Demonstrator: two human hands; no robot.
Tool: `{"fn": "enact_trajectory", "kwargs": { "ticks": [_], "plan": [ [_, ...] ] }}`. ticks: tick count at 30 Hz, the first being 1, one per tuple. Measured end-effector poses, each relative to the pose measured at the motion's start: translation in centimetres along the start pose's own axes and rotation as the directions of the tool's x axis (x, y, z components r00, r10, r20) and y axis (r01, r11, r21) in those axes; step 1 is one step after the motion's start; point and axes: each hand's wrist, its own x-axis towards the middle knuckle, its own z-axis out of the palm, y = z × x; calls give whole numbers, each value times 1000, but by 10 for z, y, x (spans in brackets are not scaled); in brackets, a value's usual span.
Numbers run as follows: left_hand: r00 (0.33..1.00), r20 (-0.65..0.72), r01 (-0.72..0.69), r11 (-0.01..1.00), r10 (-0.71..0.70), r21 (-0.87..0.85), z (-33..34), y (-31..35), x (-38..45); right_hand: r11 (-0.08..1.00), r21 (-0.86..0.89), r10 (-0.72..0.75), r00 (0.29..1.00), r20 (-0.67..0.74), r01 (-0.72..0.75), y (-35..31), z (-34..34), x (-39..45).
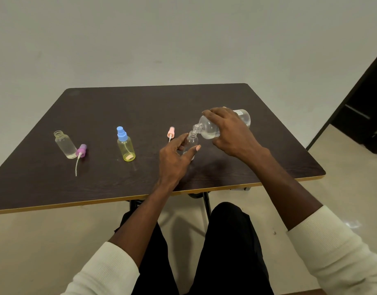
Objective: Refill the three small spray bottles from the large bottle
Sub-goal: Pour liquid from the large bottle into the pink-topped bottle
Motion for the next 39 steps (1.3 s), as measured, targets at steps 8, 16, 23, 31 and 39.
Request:
{"fn": "enact_trajectory", "kwargs": {
  "ticks": [8,16,23,31,39],
  "plan": [
    [1000,2,21,1000,-21,-8,0,-1,0,1000,6,-6,1000,-1,6,0,0,1],
    [1000,12,20,1000,-20,5,1,-2,0,1000,-2,-4,1000,6,4,-1,-1,0],
    [1000,9,29,1000,-28,-9,2,-4,0,1000,8,-3,1000,7,3,-1,-2,0],
    [1000,-4,-20,1000,20,9,0,-3,-1,1000,0,-10,1000,4,10,1,1,2],
    [999,11,-31,999,31,-15,0,-2,-2,1000,-1,-14,1000,10,14,2,2,2]
  ]
}}
